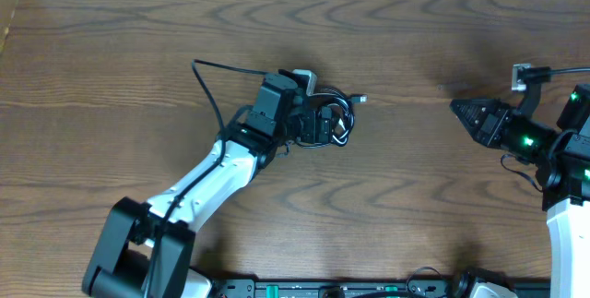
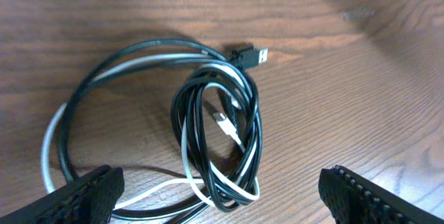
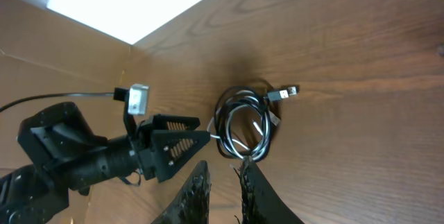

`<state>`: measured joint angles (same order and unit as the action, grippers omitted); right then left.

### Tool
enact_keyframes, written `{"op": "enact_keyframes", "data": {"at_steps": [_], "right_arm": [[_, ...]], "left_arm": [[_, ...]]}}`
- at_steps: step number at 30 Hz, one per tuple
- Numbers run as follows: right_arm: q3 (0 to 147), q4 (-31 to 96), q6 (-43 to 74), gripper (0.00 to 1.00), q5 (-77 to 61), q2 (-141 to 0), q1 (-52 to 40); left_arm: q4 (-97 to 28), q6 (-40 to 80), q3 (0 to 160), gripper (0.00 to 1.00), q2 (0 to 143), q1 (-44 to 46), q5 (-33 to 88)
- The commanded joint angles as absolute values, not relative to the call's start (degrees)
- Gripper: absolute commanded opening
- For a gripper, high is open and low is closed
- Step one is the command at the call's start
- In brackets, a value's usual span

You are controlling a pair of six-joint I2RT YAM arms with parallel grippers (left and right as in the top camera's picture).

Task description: Untangle cables

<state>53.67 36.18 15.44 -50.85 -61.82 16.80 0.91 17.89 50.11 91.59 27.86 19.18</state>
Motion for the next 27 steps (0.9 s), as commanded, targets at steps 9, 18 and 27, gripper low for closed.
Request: {"op": "enact_keyframes", "data": {"at_steps": [9,18,27], "right_arm": [[54.4,40.3,11.0,0.11,-46.7,-61.8,16.4],[54.4,42.3,9.3,0.09,-46.7,-61.8,16.4],[54.4,43.4,9.1,0.07,-47.1,-61.8,16.4]], "left_arm": [[7.7,17.2,49.7,0.93,99.0,33.3,18.8],[8.3,17.8,49.7,0.93,101.1,33.2,15.8],[9.0,17.8,49.7,0.87,103.0,33.2,15.8]]}}
